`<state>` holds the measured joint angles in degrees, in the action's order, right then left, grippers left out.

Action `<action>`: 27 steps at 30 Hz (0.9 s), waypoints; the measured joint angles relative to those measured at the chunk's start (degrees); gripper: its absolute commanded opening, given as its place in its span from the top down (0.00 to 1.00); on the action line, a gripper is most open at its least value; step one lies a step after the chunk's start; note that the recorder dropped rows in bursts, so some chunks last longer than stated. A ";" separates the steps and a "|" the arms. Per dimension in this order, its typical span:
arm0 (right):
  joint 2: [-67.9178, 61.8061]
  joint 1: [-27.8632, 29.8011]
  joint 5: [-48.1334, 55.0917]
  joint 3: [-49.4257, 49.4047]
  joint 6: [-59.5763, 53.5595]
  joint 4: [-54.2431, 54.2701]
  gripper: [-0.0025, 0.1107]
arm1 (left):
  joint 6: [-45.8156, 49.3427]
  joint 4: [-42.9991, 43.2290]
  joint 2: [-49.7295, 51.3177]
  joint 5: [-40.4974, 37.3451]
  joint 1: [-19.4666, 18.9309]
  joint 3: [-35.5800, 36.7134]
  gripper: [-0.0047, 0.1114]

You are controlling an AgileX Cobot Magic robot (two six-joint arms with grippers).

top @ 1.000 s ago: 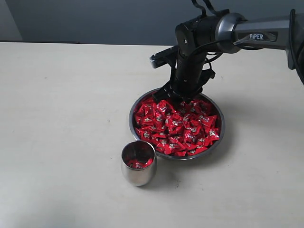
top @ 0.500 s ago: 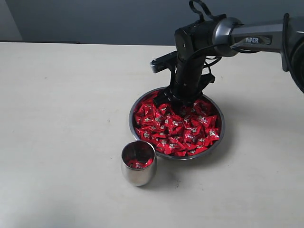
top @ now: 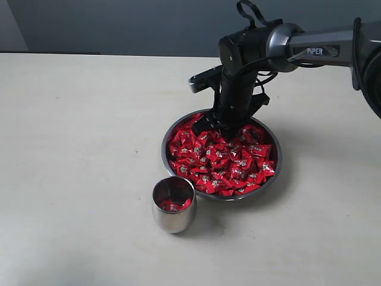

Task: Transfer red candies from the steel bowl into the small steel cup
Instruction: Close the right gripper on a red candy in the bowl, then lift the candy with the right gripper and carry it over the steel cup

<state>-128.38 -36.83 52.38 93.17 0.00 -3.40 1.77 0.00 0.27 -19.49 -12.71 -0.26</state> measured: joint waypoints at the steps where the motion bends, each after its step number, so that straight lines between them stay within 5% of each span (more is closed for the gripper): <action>1: 0.00 0.00 0.00 0.00 0.00 0.00 0.98 | 0.00 0.00 0.00 0.00 0.00 0.00 0.96; 27: 11.52 -0.11 4.88 1.72 0.00 7.27 0.98 | 0.00 0.00 0.00 0.00 0.00 0.00 0.96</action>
<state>-116.86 -36.94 57.26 94.89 0.00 3.86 1.77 0.00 0.27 -19.49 -12.71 -0.26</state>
